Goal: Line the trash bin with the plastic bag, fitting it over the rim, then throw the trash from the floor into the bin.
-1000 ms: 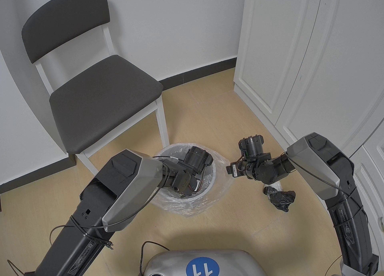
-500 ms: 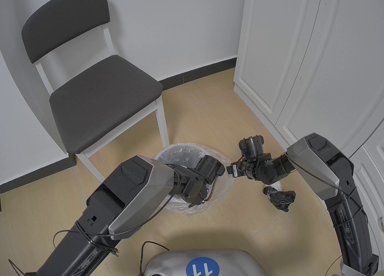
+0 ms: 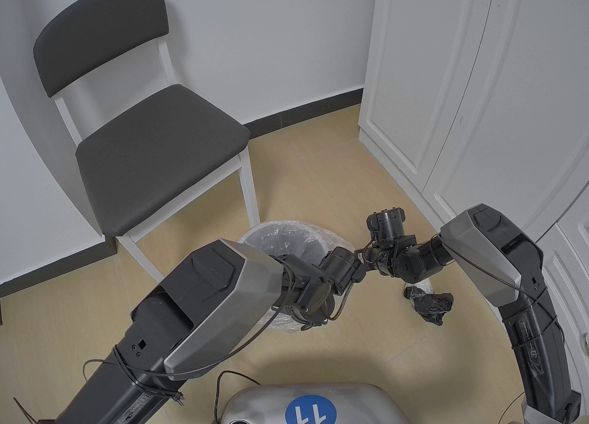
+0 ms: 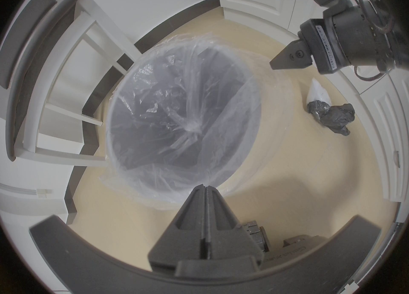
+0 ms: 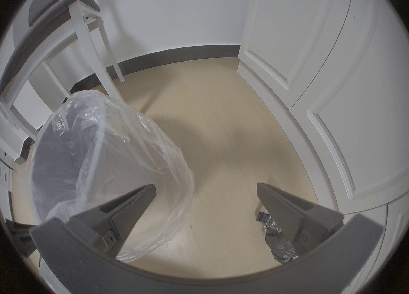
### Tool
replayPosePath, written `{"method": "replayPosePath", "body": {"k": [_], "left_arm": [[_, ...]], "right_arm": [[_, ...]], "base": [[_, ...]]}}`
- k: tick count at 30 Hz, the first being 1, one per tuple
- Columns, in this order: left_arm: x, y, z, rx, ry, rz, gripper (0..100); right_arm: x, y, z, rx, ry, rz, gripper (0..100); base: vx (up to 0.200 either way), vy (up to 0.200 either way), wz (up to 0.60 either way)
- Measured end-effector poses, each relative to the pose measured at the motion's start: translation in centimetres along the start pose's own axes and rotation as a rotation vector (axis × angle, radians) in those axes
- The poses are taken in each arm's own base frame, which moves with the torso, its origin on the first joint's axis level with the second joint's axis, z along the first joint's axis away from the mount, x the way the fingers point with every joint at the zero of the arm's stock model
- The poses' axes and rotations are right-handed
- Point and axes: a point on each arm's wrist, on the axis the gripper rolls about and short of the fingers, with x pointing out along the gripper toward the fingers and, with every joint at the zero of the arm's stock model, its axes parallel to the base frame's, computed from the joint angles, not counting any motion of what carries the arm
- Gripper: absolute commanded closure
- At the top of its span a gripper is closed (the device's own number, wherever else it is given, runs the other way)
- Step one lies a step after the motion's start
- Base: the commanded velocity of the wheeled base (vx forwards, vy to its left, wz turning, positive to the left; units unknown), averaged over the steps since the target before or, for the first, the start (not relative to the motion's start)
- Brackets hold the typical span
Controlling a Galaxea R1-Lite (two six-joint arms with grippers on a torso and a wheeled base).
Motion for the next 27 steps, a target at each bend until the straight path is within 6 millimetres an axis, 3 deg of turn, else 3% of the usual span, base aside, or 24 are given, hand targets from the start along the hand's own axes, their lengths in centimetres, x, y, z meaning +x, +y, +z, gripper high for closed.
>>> {"method": "replayPosePath", "body": {"k": [8, 21, 27], "left_arm": [[-0.4, -0.3, -1.3, 0.016, 0.031, 0.001, 100], [0.3, -0.8, -1.4, 0.017, 0.043, -0.030, 100], [-1.6, -0.7, -2.6, 0.038, 0.048, -0.039, 100]], "right_arm": [[0.0, 0.1, 0.0, -0.001, 0.000, 0.001, 0], [0.1, 0.1, -0.1, -0.003, 0.000, 0.002, 0], [0.5, 0.8, -0.3, 0.001, -0.013, 0.008, 0]], "base": [[0.000, 0.000, 0.00], [0.000, 0.000, 0.00], [0.000, 0.000, 0.00]]}}
